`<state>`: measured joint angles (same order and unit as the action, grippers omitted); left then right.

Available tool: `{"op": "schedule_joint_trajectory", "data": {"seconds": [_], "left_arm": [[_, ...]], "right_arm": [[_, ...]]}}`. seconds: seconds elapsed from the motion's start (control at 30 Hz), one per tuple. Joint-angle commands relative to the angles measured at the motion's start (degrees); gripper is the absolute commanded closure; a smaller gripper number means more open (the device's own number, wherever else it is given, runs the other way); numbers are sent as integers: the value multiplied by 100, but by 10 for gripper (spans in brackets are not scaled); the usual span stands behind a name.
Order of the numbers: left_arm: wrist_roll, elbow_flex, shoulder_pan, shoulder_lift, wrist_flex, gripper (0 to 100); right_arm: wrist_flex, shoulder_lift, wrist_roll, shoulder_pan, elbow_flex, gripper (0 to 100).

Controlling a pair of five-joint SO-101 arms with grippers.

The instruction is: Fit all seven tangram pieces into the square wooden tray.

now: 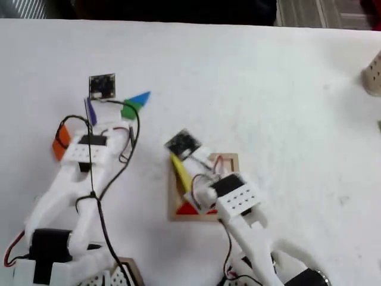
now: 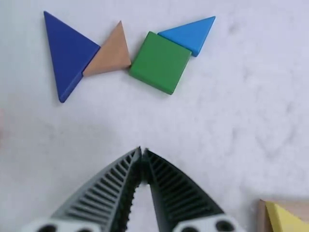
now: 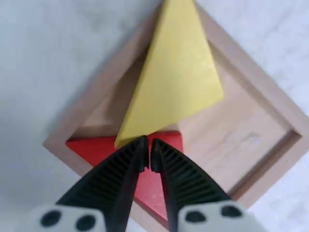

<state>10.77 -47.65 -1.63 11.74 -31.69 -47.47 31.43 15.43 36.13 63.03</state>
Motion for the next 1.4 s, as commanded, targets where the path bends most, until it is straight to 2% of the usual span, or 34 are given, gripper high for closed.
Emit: {"op": "schedule_joint_trajectory", "data": {"seconds": [0.0, 0.1, 0.37, 0.47, 0.57, 0.73, 0.87, 1.03, 1.27, 1.37], "left_arm": [[-35, 9, 92, 242, 141, 976], [-35, 9, 92, 251, 141, 976], [-35, 18, 92, 251, 141, 976], [-35, 18, 92, 251, 141, 976], [-35, 18, 92, 251, 141, 976], [-35, 0, 92, 251, 141, 976], [-35, 0, 92, 251, 141, 976], [-35, -9, 92, 251, 141, 976], [-35, -9, 92, 251, 141, 976], [-35, -9, 92, 251, 141, 976]], "right_arm": [[75, 207, -211, 453, -35, 981], [66, 435, -211, 444, -35, 981], [4, 1842, -255, -725, -26, 981], [426, 1938, -255, -875, 53, 981], [1402, 1701, -255, -857, 571, 981], [3987, 831, -255, -892, 1398, 981], [4673, 110, -255, -840, 1363, 981], [4356, -365, -255, -857, 958, 981], [2765, -382, -281, -602, 413, 981], [2114, -374, -695, -567, 237, 981]]}}
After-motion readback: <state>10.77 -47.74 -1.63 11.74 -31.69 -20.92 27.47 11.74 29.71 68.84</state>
